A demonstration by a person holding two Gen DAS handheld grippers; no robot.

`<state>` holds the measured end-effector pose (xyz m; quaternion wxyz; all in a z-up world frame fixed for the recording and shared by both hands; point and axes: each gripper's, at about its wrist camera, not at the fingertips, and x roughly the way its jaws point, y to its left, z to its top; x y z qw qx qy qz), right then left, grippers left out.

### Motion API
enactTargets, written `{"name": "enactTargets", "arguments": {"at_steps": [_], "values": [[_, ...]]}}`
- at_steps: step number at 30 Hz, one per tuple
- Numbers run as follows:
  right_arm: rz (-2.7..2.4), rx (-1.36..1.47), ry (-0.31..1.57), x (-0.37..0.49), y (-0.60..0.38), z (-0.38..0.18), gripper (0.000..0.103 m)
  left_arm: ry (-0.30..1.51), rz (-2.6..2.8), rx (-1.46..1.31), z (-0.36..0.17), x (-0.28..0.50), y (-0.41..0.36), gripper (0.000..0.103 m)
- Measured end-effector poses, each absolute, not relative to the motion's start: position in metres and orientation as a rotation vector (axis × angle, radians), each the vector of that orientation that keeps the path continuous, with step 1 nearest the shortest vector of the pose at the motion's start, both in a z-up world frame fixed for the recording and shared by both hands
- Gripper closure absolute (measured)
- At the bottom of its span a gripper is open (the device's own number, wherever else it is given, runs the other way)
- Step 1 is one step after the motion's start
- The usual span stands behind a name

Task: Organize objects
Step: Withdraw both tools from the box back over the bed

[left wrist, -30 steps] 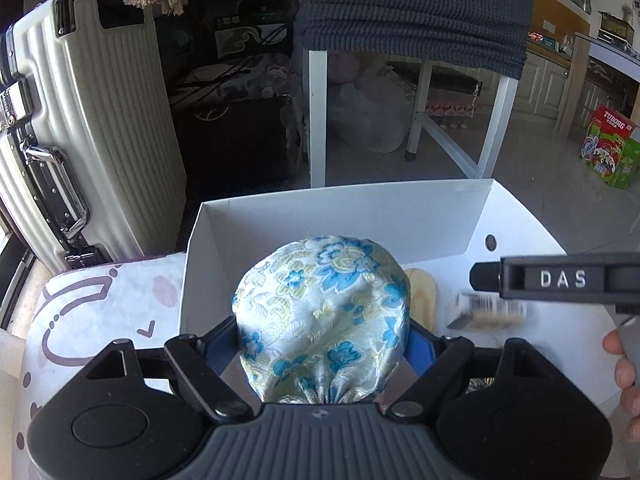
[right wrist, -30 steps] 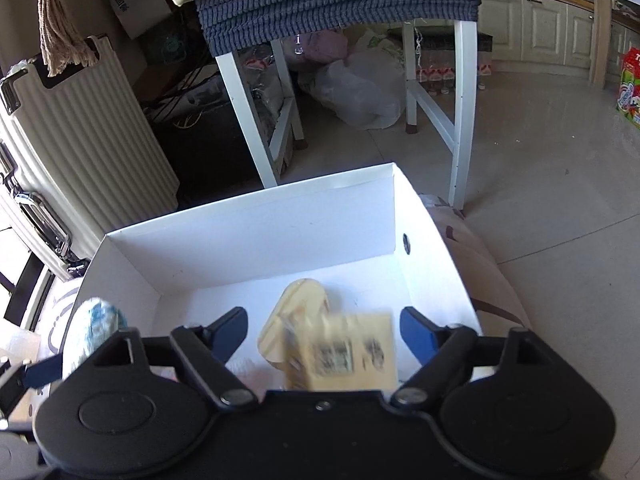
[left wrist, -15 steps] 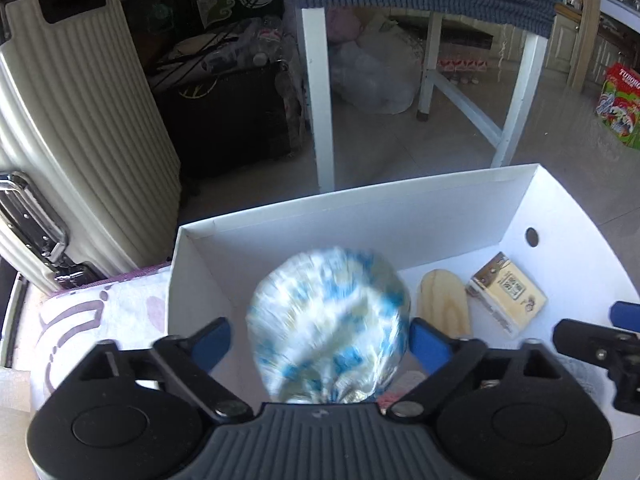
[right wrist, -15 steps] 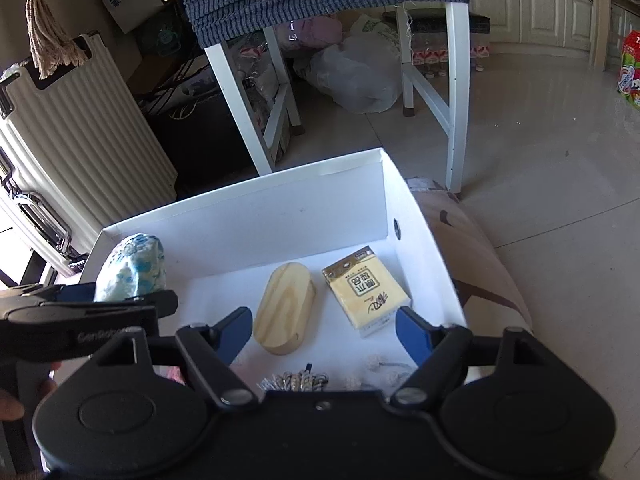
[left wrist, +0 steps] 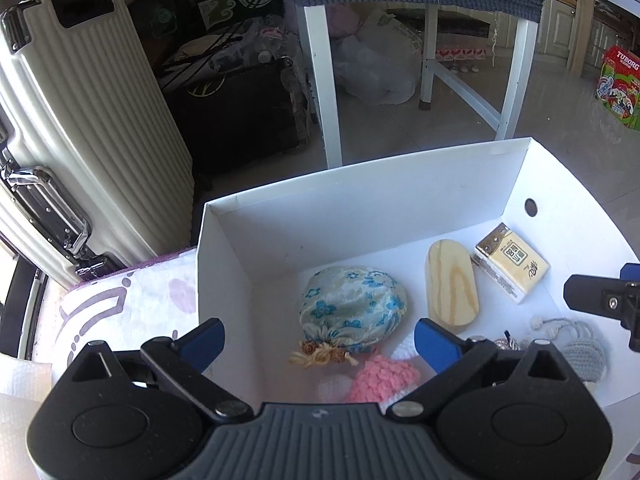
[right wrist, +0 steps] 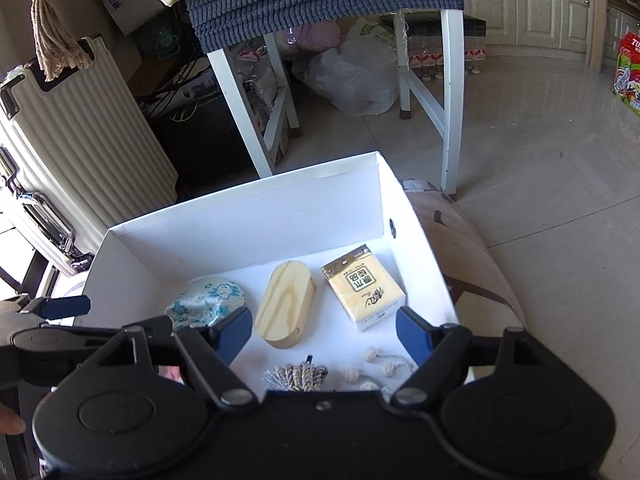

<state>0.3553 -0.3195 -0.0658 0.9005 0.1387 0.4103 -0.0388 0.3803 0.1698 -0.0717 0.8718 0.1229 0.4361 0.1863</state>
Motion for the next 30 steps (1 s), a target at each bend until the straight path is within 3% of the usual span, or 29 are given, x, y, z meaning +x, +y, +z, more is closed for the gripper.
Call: {"name": "enactTargets", "arguments": {"at_steps": [30], "values": [[-0.057,0.131,0.77,0.289,-0.312,-0.019,0.018,0.818,0.382,0.115,-0.024,0.291,0.137,0.003]]}}
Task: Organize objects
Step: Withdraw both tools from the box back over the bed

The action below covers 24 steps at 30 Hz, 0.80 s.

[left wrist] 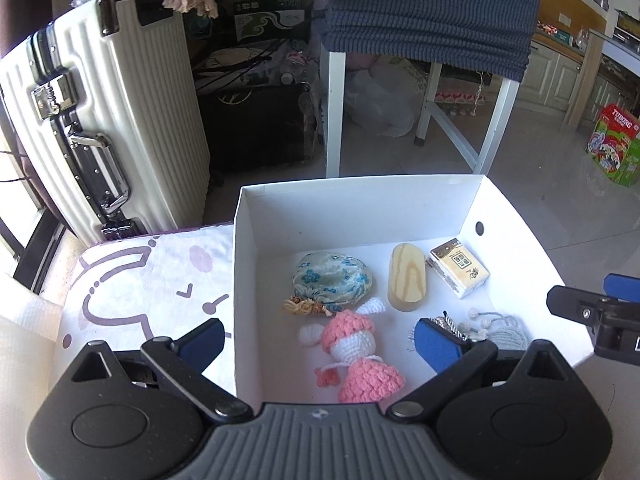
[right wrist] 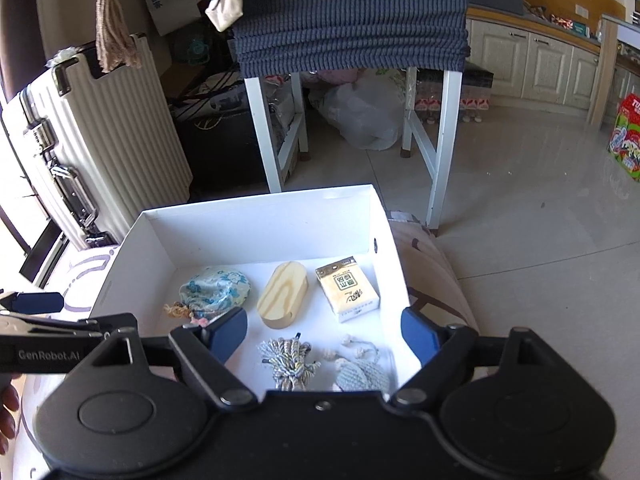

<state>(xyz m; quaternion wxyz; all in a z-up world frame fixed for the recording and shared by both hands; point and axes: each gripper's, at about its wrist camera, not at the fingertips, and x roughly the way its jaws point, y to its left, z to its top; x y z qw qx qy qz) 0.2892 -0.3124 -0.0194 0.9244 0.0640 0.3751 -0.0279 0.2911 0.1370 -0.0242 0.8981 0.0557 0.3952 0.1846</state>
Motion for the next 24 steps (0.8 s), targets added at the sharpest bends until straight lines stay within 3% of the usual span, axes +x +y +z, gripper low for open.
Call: {"name": "enactTargets", "arguments": {"at_steps": [8,24], "values": [[-0.068,0.098,0.764,0.262,-0.313,-0.011,0.016,0.782,0.381,0.085,-0.008,0.259,0.126,0.003],[-0.08,0.061,0.703,0.207,-0.304,0.012,0.0,0.751,0.42,0.109,0.005,0.199,0.113,0.0]]}}
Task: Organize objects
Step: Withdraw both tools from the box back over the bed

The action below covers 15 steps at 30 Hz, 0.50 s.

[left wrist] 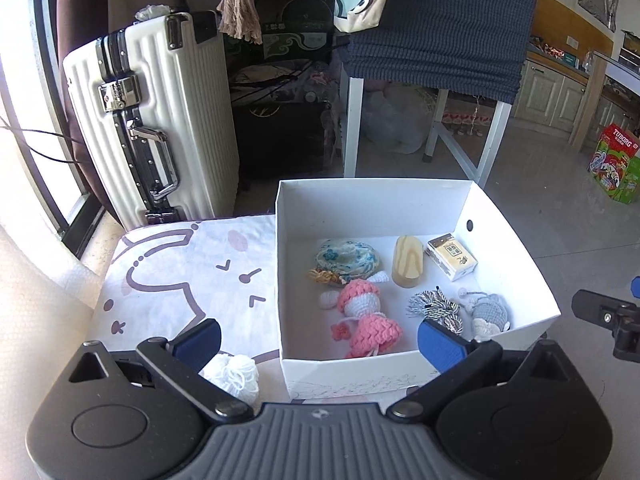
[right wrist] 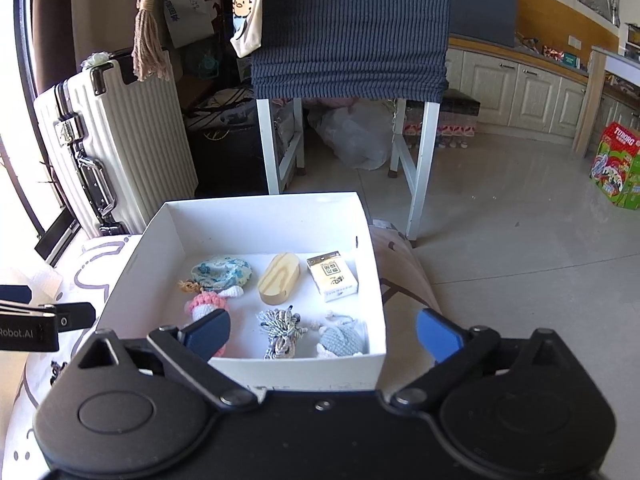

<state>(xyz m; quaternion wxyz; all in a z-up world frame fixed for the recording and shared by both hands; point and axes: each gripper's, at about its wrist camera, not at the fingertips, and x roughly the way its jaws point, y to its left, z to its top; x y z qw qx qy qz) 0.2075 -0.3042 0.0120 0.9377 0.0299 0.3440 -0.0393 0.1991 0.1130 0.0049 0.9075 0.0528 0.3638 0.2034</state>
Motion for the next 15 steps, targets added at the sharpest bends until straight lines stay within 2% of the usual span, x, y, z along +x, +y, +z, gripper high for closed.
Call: {"name": "enactTargets", "arguments": {"at_steps": [15], "values": [[-0.116,0.057,0.687,0.185,-0.307,0.015,0.0,0.718,0.415,0.099,0.009,0.178,0.112,0.0]]}}
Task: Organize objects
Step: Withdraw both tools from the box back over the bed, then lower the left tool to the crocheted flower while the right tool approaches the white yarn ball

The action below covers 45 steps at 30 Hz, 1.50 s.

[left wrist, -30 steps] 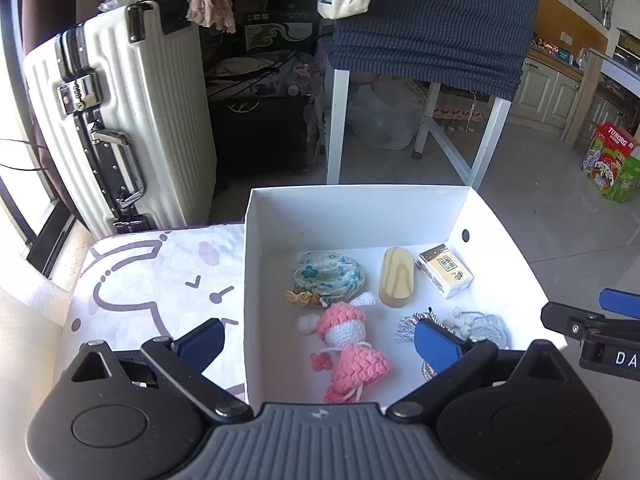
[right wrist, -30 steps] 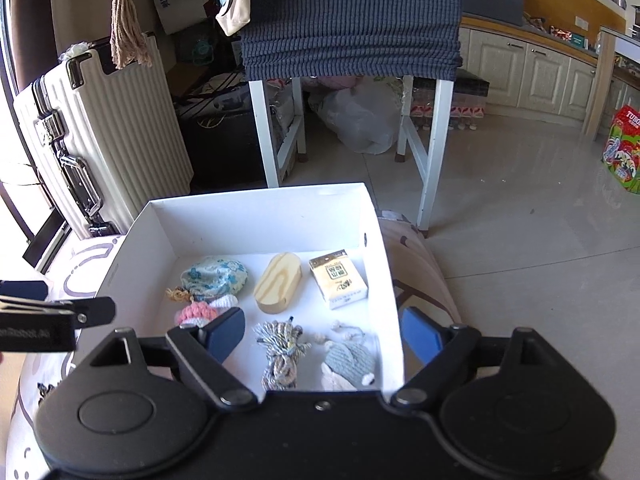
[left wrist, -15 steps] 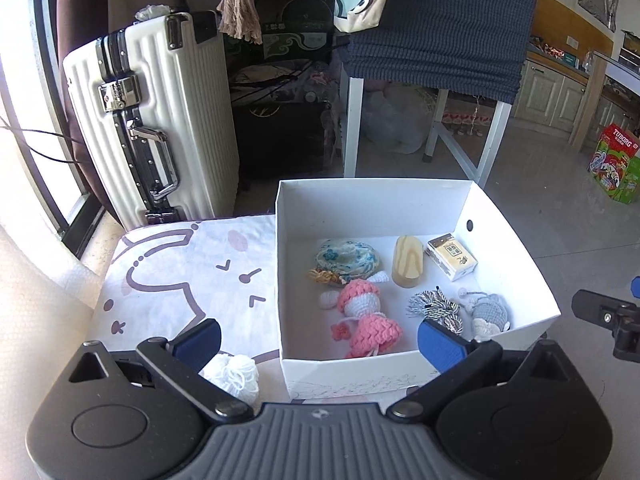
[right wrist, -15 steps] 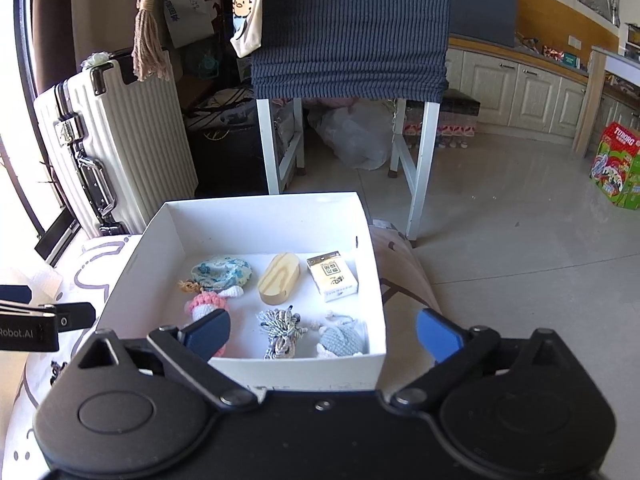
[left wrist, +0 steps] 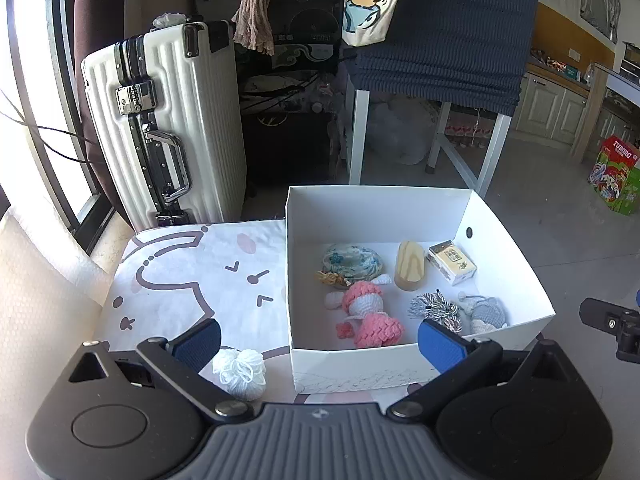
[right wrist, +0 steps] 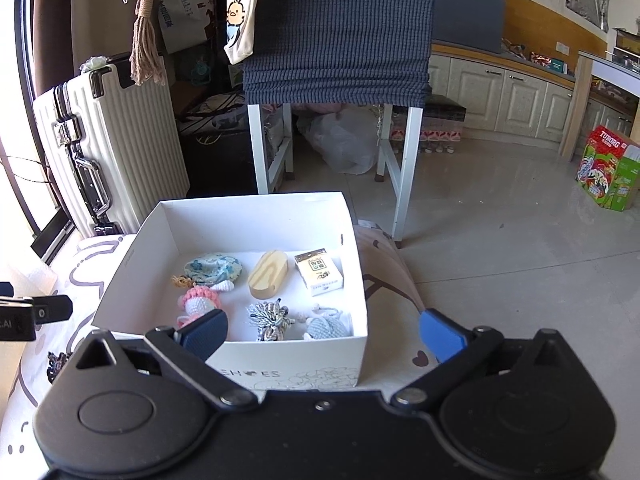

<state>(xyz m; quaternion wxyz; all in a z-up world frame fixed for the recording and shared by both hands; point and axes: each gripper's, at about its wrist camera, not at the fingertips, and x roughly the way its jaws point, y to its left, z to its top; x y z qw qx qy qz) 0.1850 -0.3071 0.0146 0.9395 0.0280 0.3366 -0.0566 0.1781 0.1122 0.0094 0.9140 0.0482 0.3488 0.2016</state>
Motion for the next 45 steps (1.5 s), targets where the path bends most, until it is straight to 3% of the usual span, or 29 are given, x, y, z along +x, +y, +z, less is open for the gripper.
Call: {"name": "enactTargets", "arguments": {"at_steps": [21,45], "values": [[-0.103,0.08,0.704,0.194,-0.294,0.01,0.0,0.728,0.45,0.075,0.01,0.166,0.143,0.0],[0.071,0.042,0.701,0.224,-0.185,0.0,0.0,0.704,0.597,-0.004,0.031,0.112,0.246,0.0]]}}
